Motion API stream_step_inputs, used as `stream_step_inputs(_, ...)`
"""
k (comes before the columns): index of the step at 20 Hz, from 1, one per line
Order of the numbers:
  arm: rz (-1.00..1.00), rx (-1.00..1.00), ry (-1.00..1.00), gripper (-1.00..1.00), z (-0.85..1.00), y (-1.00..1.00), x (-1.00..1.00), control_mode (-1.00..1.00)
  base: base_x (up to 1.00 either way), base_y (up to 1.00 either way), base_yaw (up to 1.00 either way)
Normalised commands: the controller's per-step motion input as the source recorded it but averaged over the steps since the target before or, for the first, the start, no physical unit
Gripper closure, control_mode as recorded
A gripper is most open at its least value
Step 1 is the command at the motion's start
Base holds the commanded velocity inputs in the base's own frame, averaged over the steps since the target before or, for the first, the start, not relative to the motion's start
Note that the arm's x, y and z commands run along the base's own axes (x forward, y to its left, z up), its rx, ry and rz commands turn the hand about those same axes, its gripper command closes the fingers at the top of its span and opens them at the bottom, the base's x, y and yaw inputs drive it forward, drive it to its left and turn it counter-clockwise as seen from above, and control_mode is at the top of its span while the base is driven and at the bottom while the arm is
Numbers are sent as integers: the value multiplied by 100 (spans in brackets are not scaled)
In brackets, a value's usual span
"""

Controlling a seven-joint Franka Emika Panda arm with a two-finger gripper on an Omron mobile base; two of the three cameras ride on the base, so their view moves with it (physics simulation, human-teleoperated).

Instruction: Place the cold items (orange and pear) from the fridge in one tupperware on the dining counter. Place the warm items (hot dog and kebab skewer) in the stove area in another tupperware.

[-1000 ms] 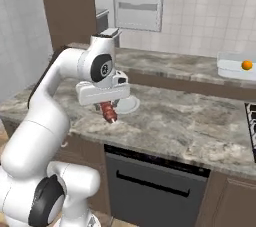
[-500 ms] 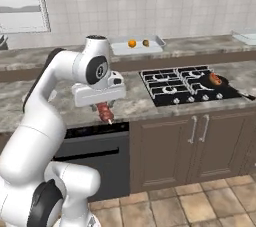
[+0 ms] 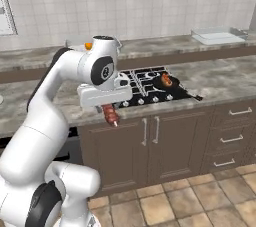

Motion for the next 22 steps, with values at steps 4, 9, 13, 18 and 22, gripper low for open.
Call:
stream_step_inputs(4, 0, 0, 0, 100, 0, 0, 0, 100, 25, -86, 0)
stream_step_inputs(9, 0, 0, 0, 100, 0, 0, 0, 100, 27, -85, 0)
stream_step_inputs(13, 0, 0, 0, 100, 0, 0, 0, 100, 28, -83, 4)
stream_step_inputs(18, 0, 0, 0, 100, 0, 0, 0, 100, 25, -84, 6)
stream_step_inputs(22, 0, 0, 0, 100, 0, 0, 0, 100, 25, -83, 7)
